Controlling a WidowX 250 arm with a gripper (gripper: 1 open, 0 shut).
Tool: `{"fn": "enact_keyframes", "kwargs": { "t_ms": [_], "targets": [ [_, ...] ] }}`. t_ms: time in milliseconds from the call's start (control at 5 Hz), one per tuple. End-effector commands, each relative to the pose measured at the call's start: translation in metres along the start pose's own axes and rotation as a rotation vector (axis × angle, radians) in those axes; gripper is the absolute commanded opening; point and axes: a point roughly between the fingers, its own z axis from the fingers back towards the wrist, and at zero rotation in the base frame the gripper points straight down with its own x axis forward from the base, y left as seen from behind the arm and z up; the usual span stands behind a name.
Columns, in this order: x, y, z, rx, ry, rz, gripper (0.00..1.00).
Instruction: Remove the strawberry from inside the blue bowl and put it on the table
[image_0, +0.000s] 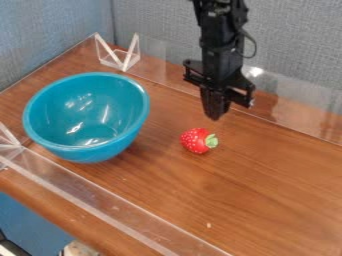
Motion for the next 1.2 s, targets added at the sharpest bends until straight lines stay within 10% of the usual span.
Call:
{"fn": "enact_keyframes", "kwargs": {
  "t_ms": [0, 200, 400, 1000],
  "targets": [
    [0.004, 0.007, -0.003, 0.012, -0.036, 0.019, 0.0],
    [0.003, 0.009, -0.017, 0.013, -0.033, 0.035, 0.0],
    [0.003, 0.012, -0.026, 0.014, -0.03, 0.056, 1.0],
    [-0.003, 0.022, -0.037, 0.026, -0.028, 0.133, 1.0]
  ]
}}
